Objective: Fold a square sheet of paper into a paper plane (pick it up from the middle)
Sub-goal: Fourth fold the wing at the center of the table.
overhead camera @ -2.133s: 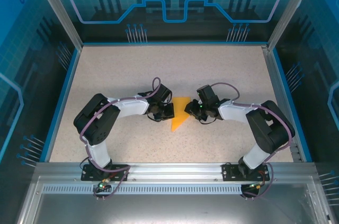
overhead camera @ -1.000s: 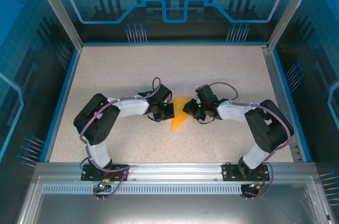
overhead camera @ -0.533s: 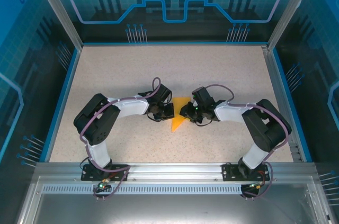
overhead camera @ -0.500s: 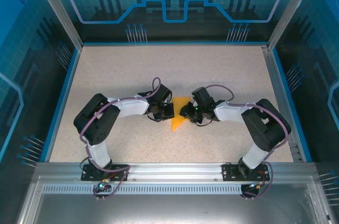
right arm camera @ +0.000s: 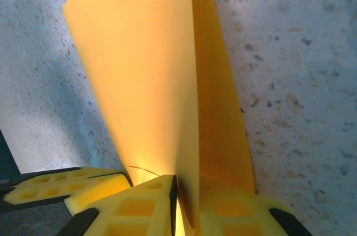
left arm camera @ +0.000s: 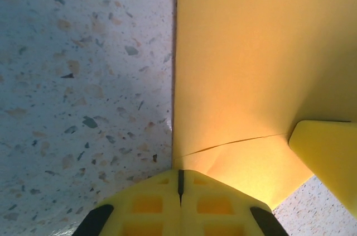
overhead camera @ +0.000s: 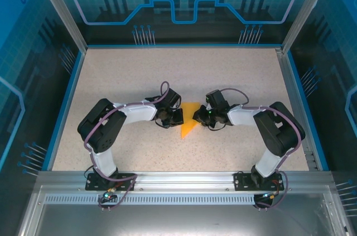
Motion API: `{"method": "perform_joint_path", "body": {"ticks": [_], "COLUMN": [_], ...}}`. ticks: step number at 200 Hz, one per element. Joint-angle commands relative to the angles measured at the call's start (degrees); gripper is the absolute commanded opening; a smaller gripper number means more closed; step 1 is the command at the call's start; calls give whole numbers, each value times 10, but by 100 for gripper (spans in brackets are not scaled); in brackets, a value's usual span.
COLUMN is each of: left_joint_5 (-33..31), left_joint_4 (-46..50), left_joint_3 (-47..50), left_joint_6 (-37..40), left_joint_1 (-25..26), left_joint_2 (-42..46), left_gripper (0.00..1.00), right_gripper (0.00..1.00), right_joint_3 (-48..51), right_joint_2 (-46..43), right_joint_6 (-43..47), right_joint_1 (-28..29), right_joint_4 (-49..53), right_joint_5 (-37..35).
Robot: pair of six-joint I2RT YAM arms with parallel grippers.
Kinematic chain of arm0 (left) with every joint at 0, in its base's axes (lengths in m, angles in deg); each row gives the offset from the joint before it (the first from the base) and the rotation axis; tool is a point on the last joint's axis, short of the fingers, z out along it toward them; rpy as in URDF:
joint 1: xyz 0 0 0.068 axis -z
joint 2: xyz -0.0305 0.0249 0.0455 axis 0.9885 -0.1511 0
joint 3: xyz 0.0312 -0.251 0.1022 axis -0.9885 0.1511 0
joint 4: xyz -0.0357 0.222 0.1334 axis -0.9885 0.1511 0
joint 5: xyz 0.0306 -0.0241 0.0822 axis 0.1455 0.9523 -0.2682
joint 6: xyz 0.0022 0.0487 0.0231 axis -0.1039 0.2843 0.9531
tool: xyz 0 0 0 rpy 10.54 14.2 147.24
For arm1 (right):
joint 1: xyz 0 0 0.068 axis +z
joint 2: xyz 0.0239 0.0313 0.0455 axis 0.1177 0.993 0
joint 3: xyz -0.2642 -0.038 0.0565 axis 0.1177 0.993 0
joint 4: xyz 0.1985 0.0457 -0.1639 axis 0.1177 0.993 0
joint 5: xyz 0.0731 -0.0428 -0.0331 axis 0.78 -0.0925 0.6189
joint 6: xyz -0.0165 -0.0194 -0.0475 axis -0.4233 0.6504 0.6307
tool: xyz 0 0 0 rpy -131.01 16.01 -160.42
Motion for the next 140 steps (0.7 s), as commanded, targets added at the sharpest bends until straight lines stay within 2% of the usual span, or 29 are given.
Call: {"method": "perform_joint_path", "body": {"ticks": [1,8,25,38,62,71,110,140], "left_joint_5": [-5,-2,5,9,7,6,-1,-7], "left_joint_4": [48,47,47,50,59,61,59,30], "left_joint_3": [-5,-7,-9,-13,-20,-19,-10,13], "left_joint_6": [24,28,36,42,52,54,69,86], "left_joint_1": [3,3,3,2,-2,-6,-20,-23], "left_joint_2": [17,19,26,39,82,101,171,221], "left_gripper": [4,4,7,10,19,25,44,52], "right_gripper": [15,15,5,1,0,0,0,1], "right_joint_3": [21,24,29,35,35,31,-4,-32], "right_joint_2": [-12,-16,-25,-38,-89,-114,-198,-227], "right_joint_6": [-4,-5,-11,-22,-25,-23,-31,-76], "right_joint_1": [-13,-14,-15,-14,-9,-3,36,78], "right_joint_4": [-18,-20,-23,-24,22,48,174,225], "right_joint_5": [9,8,9,4,-34,-54,-169,-251]}}
